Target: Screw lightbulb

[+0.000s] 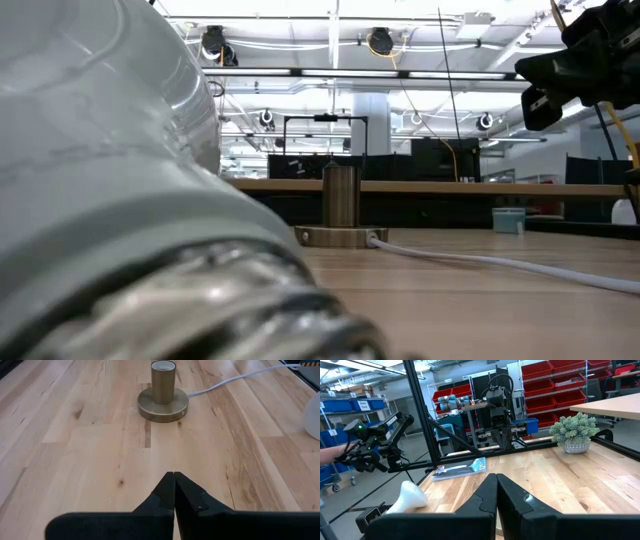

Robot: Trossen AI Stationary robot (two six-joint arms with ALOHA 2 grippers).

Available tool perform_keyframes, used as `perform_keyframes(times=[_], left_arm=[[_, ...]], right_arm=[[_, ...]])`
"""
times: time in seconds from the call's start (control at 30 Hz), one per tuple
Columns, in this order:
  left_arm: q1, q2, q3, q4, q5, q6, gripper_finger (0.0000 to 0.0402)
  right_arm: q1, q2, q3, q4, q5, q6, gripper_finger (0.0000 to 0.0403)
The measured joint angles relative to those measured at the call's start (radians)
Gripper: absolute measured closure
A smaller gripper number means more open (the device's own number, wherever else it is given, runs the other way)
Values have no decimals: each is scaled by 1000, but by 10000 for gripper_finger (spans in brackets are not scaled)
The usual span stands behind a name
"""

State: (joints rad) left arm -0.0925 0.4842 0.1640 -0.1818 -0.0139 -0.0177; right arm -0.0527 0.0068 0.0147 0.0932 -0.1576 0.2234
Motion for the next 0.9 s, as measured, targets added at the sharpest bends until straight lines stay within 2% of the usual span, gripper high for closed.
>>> perform_keyframes(times=[0.47, 0.57, 0.8, 0.9], left_arm=[[0, 0, 0, 0, 0, -10, 401], [0, 0, 0, 6, 16, -132, 401], [0, 0, 0, 16, 29, -590, 401], [0, 0, 0, 17, 10, -659, 401]], right_arm=[[0, 0, 0, 0, 0, 0, 403], [0, 0, 0, 0, 0, 0, 403], [0, 0, 0, 0, 0, 0, 403], [0, 0, 0, 0, 0, 0, 403]])
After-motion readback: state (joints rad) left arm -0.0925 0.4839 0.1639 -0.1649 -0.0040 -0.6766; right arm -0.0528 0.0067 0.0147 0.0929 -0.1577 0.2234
